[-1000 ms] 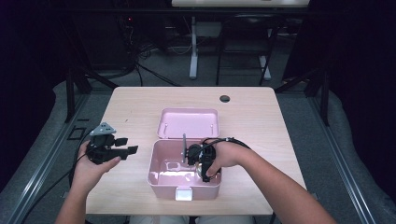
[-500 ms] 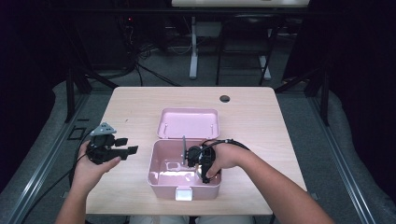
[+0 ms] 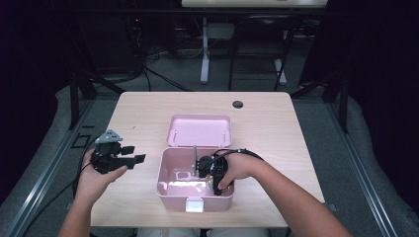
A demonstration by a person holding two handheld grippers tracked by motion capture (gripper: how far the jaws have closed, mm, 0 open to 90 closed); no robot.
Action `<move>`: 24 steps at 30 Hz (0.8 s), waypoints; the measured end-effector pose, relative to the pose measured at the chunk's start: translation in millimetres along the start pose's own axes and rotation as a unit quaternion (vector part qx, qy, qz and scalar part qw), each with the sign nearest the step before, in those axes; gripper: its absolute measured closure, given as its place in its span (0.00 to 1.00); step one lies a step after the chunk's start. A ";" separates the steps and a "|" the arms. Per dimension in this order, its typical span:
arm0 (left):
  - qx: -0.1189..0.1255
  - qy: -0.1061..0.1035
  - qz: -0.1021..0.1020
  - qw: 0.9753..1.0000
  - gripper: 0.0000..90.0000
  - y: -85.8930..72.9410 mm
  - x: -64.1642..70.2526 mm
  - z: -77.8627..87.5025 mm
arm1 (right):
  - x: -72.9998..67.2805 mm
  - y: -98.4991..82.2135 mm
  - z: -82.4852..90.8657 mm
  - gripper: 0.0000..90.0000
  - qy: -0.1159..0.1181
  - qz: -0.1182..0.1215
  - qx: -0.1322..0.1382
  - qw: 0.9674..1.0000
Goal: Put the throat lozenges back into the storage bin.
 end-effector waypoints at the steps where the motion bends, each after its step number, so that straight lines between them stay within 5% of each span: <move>1: -0.001 -0.001 -0.001 1.000 0.48 0.0 0.1 0.1 | 0.3 0.0 -0.3 0.22 0.000 0.000 0.000 1.000; 24: -0.002 0.000 -0.002 1.000 0.48 0.1 1.2 -1.5 | 2.1 1.0 1.4 0.18 0.004 -0.014 0.012 1.000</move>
Point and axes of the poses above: each handheld gripper's, and its own axes: z roughly backward along the jaws, y roughly out of its top, x roughly to its right, the point moved 7 cm from there along -z, roughly forward along the jaws, and after that the axes turned 7 degrees about -x, right-handed, at the moved point
